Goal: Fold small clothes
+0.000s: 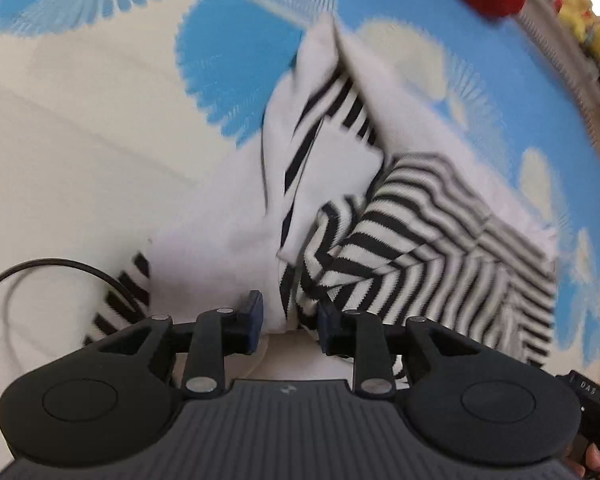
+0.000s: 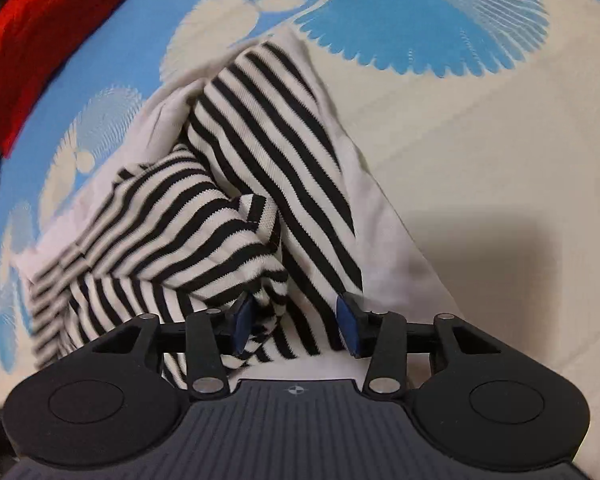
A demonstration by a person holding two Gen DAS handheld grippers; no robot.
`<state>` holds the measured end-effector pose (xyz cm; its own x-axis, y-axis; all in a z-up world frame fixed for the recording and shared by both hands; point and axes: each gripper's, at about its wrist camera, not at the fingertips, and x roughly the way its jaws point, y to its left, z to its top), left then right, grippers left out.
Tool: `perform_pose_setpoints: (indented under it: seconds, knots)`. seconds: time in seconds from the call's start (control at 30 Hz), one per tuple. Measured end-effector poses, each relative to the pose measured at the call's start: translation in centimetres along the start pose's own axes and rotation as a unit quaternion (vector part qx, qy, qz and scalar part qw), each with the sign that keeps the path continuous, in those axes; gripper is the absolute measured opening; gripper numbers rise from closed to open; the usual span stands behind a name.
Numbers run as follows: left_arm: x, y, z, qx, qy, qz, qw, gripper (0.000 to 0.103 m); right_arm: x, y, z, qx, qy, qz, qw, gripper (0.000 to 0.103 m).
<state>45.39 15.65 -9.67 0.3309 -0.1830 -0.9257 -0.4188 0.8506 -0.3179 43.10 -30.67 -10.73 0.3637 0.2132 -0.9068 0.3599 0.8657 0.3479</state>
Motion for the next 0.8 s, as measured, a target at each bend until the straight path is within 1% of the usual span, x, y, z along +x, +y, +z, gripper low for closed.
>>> perform_pose_setpoints:
  seconds: [0.1,0.17,0.2,0.23,0.3,0.37,0.43,0.47,0.5,0.6,0.63,0.67,0.7,0.73,0.77,0.8]
  knots:
    - [-4.9,-0.2,-0.4,0.029,-0.050,-0.033,0.9978,0.034,-6.0,1.0,-0.4,-0.038,-0.086,0.029,0.995,0.047]
    - [-8.8,0.0,-1.4,0.054,-0.083,-0.033,0.9945,0.034,-10.4,0.6,-1.6,-0.046,-0.139,0.043,0.988,0.048]
    - [-10.4,0.1,-1.9,0.062,-0.094,-0.034,0.9931,0.034,-12.7,0.0,-2.3,-0.038,-0.160,0.048,0.985,0.048]
    - [-12.2,0.4,-2.8,0.071,-0.106,-0.041,0.9910,0.034,-14.3,-0.5,-3.1,-0.028,-0.170,0.055,0.984,0.048]
    - [-15.5,1.0,-4.9,0.094,-0.125,-0.055,0.9862,0.034,-17.6,-1.7,-5.0,-0.029,-0.175,0.083,0.981,0.048]
    - [-18.3,1.5,-8.0,0.119,-0.142,-0.064,0.9806,0.034,-20.5,-3.2,-7.1,-0.045,-0.185,0.100,0.977,0.048]
    - [-20.2,2.5,-11.4,0.135,-0.157,-0.068,0.9760,0.038,-23.4,-5.4,-9.7,-0.066,-0.207,0.106,0.970,0.049]
    - [-20.8,3.0,-13.2,0.142,-0.165,-0.071,0.9736,0.041,-23.7,-6.0,-10.3,-0.076,-0.215,0.106,0.968,0.050]
    - [-21.0,3.7,-14.5,0.146,-0.171,-0.072,0.9717,0.044,-24.5,-6.9,-11.7,-0.085,-0.225,0.104,0.965,0.050]
    - [-20.4,6.0,-18.9,0.154,-0.195,-0.070,0.9661,0.044,-24.8,-10.6,-15.2,-0.090,-0.243,0.098,0.961,0.051]
    - [-19.5,6.9,-20.5,0.159,-0.200,-0.068,0.9645,0.044,-24.2,-11.7,-16.3,-0.091,-0.245,0.093,0.961,0.051]
    - [-18.6,7.6,-21.4,0.153,-0.183,-0.048,0.9698,0.042,-23.5,-12.9,-17.6,-0.095,-0.245,0.085,0.961,0.051]
    - [-18.1,7.9,-22.1,0.142,-0.166,-0.031,0.9754,0.042,-22.9,-13.6,-18.5,-0.092,-0.235,0.074,0.965,0.051]
    - [-17.8,8.4,-22.8,0.139,-0.174,-0.043,0.9740,0.042,-22.2,-14.3,-19.1,-0.082,-0.218,0.074,0.970,0.052]
    - [-17.6,8.5,-23.3,0.138,-0.175,-0.043,0.9739,0.042,-21.4,-14.9,-19.9,-0.082,-0.214,0.090,0.969,0.051]
    - [-17.5,8.7,-23.6,0.134,-0.171,-0.036,0.9754,0.042,-20.7,-15.1,-20.5,-0.091,-0.205,0.089,0.970,0.050]
